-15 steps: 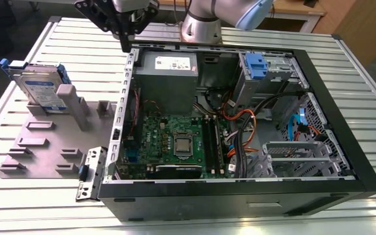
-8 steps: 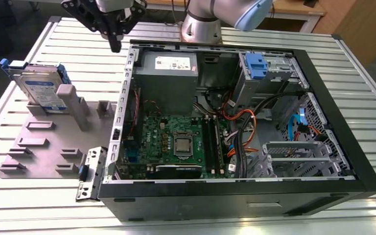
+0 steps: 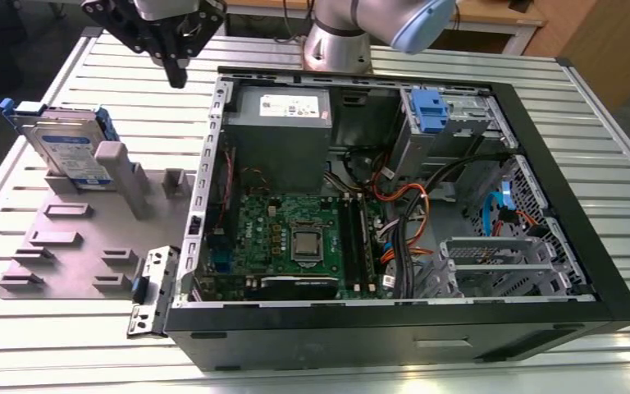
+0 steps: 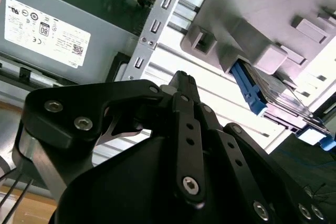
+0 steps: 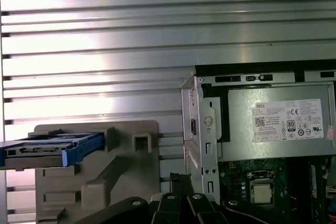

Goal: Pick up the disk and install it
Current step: 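Reach for the disk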

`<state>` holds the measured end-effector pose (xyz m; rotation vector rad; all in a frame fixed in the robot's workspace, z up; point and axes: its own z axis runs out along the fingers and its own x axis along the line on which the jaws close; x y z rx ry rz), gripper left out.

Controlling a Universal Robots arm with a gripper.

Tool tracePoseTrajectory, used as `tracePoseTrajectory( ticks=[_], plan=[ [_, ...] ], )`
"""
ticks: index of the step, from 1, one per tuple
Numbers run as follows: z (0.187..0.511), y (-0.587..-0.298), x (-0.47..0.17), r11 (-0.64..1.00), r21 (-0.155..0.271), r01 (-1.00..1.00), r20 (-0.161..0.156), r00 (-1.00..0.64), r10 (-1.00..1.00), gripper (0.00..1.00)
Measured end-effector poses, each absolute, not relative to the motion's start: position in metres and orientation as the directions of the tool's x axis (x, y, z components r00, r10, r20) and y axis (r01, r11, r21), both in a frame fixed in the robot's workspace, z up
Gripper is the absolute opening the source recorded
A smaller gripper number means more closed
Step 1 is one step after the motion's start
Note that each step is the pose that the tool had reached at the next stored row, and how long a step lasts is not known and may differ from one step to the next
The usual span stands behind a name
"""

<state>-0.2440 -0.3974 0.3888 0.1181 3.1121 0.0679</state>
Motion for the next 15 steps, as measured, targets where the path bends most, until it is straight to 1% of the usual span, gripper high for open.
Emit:
tracePoseTrajectory(
  ticks=[15],
  plan=[
    [0.384, -0.395, -0.274, 0.996, 0.045, 0.075, -0.025, -0.997, 0.076, 0.11]
  ],
)
